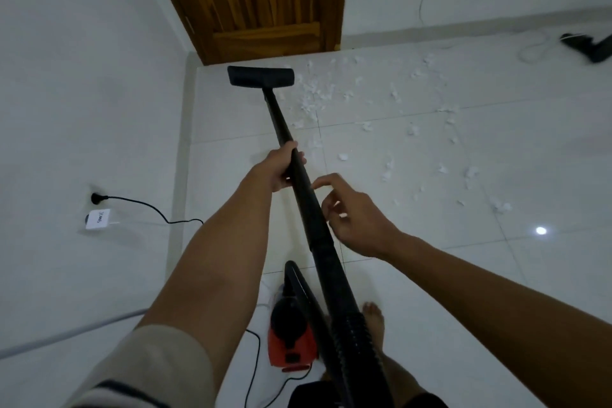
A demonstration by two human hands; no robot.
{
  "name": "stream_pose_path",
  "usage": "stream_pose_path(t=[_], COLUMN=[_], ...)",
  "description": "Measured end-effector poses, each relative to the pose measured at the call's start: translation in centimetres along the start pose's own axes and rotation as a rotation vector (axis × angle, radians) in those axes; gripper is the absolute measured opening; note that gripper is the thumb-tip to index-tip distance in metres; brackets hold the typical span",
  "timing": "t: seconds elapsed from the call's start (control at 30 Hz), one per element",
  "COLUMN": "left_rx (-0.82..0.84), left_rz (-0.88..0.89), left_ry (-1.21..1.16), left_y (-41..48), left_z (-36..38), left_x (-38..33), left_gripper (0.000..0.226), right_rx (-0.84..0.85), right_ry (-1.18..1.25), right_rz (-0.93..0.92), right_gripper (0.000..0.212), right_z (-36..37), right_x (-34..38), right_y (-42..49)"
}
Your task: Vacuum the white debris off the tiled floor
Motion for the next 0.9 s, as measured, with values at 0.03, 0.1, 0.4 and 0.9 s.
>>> stream_pose_path(t=[0.03,0.1,0.4,0.9], left_rx=[0.007,0.012,0.002,-0.045], left_rz=[0.000,0.011,-0.090,-0.283], left_ry=[0.003,0.014,0.085,0.061], left_y=[0.2,0.7,2.6,4.0], left_z=[0.5,1.6,3.7,10.2], left_x=[0.1,-0.1,4.3,18.6], left_gripper=[0.036,0.039,0.036,0.033], right_rx=[-0.003,0.077,0.007,0.188], right_ry=[0.296,0.783,0.924,0.699], right_rz=[0.261,0.653,0.776,0.990], right_gripper=[0.038,0.041,0.043,0.043], right_z=[0.2,3.2,7.1,5.0], right_x=[-1.9,-3.6,-6.2,-14.9], right_y=[0.0,-0.7,-0.6,-8.1])
Point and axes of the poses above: each hand's wrist, its own y-axis towards the middle knuckle, its own z-axis out of the palm, x = y × z, the point moved 10 cm from there along y, towards the middle knuckle, and after that the axes turned 1 degree about y, right-handed, at the moved point
